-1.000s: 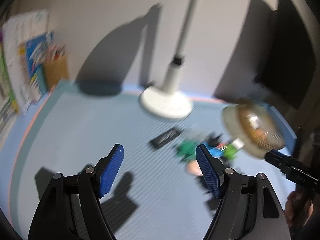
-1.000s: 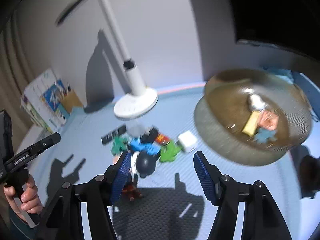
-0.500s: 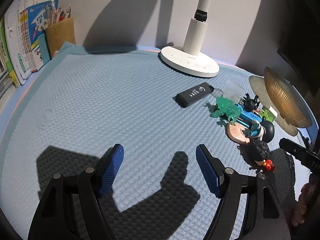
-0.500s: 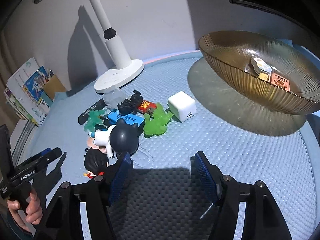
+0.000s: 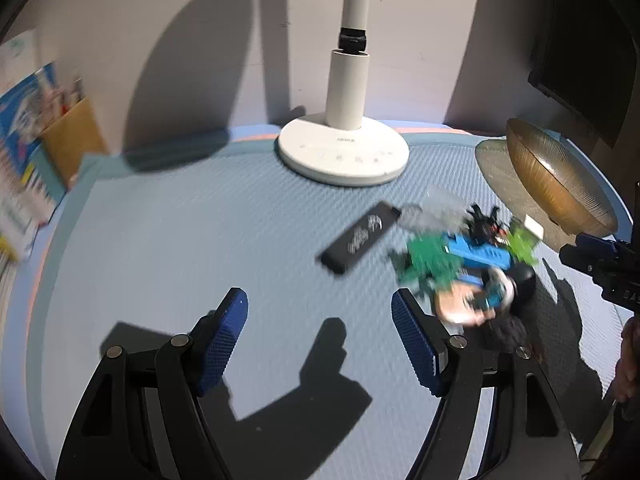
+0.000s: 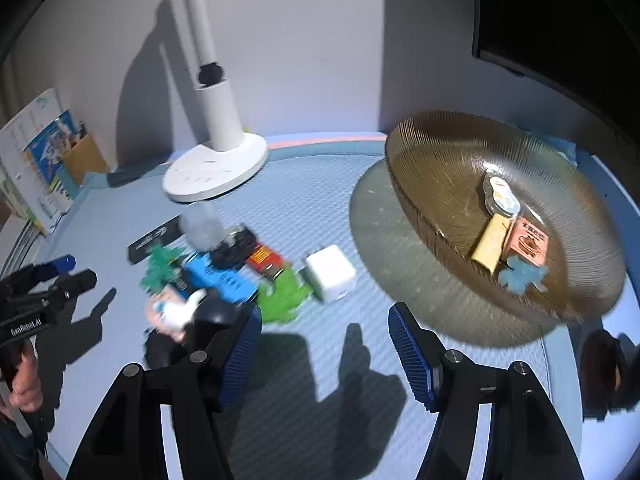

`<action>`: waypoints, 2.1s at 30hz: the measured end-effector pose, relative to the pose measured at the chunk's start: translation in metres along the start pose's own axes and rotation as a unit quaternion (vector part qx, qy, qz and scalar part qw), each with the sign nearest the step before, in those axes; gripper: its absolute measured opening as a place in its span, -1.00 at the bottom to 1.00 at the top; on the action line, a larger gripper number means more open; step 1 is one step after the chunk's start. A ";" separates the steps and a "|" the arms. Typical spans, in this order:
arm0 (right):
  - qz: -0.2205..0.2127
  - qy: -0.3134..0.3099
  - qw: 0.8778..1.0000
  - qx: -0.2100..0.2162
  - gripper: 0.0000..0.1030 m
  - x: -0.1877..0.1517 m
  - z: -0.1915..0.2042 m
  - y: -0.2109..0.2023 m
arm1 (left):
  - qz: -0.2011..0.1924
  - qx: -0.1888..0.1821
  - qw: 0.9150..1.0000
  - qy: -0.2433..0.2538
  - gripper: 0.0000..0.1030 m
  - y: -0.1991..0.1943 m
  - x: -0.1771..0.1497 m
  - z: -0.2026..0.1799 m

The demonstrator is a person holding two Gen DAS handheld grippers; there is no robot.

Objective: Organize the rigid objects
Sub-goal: 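Move both open tools back to the remaining objects on the mat, then grasp the black USB stick with the left tool while the right tool grasps the white charger, then carry both held items into the amber glass bowl and open both tools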

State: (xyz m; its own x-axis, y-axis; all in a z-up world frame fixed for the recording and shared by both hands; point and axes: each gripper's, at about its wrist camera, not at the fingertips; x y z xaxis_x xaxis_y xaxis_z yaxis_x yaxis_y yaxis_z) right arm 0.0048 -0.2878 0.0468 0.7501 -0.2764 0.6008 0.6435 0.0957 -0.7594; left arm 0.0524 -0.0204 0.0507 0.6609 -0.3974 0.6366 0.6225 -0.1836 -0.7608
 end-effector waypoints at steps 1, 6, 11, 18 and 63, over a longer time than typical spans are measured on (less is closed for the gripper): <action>0.007 0.011 1.000 0.007 0.10 0.006 -0.005 0.008 | 0.005 -0.001 1.000 0.009 0.41 0.007 0.006 0.002; 0.020 0.042 0.999 0.023 0.03 0.020 -0.020 0.033 | 0.032 -0.030 0.998 0.048 0.36 0.045 0.022 0.005; 0.034 0.042 0.998 0.032 -0.05 0.027 -0.022 0.052 | 0.040 -0.063 0.996 0.050 0.17 0.069 0.031 0.006; 0.028 0.004 0.999 0.016 -0.39 0.024 -0.007 0.064 | 0.027 -0.060 0.994 0.085 -0.31 0.078 0.044 -0.017; -0.088 0.084 0.990 -0.067 -0.48 0.038 -0.094 -0.109 | -0.131 -0.114 0.980 0.103 -0.59 -0.077 0.112 -0.140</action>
State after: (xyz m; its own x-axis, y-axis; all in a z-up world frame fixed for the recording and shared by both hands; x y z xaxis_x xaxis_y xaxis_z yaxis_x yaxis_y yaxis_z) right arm -0.0518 -0.3988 0.1290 0.5849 -0.4342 0.6851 0.7278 -0.0919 -0.6796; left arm 0.0204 -0.1767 0.1628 0.3787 -0.4783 0.7923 0.6343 -0.4893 -0.5985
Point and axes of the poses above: each gripper's, at about its wrist camera, not at the fingertips, and y roughly the way its jaws point, z to its left, x to its top, and after that the axes turned 15 degrees about y, right-handed
